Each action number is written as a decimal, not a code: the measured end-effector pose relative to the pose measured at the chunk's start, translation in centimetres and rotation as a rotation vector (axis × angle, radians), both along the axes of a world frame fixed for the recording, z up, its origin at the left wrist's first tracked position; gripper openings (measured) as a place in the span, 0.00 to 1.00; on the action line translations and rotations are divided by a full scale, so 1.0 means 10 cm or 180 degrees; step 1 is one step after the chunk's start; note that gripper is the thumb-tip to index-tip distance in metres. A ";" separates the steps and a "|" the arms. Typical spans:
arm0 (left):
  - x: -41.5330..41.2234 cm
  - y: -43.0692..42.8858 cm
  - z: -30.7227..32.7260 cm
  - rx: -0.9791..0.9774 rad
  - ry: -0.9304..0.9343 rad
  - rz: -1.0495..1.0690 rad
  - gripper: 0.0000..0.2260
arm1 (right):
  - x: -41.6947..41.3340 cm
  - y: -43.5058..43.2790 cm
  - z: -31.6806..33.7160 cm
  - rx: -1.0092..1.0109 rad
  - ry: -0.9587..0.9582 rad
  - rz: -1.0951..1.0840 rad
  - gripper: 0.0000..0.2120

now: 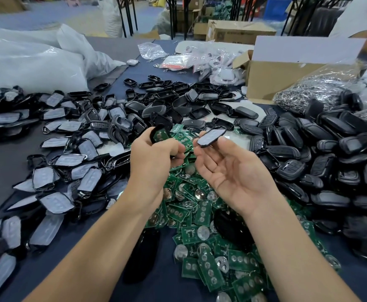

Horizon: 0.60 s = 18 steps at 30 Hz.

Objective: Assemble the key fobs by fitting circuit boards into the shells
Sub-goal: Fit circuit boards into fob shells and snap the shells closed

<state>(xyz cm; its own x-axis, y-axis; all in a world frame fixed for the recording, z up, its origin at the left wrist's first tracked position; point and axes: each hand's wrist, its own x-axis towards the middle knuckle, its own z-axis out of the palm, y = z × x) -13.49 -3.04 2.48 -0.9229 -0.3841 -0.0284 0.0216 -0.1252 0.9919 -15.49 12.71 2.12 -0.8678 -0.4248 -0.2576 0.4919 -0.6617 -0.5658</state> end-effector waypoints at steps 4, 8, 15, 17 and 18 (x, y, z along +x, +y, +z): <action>0.03 -0.03 0.04 0.0266 -0.0293 -0.0370 0.16 | -0.02 -0.01 -0.02 0.0039 0.0051 0.0050 0.09; 0.06 -0.06 0.11 0.0296 -0.0074 -0.0981 0.18 | -0.02 -0.02 -0.03 0.0095 0.0067 -0.0006 0.09; 0.05 0.03 0.08 -0.0814 0.0411 -0.1104 0.16 | -0.01 -0.03 -0.05 -0.0023 0.0104 0.0039 0.09; 0.04 0.06 0.06 -0.0944 0.0569 -0.0768 0.12 | 0.00 -0.05 -0.06 0.0133 0.0184 0.0104 0.09; 0.03 0.05 0.06 -0.0916 0.0617 -0.0624 0.12 | 0.01 -0.06 -0.05 0.0253 0.0221 0.0113 0.10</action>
<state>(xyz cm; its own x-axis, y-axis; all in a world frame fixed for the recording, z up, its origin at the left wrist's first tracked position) -13.19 -2.49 3.04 -0.9572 -0.1668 0.2365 0.2150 0.1368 0.9670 -15.38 12.12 1.59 -0.8695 -0.4364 -0.2316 0.4722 -0.5963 -0.6492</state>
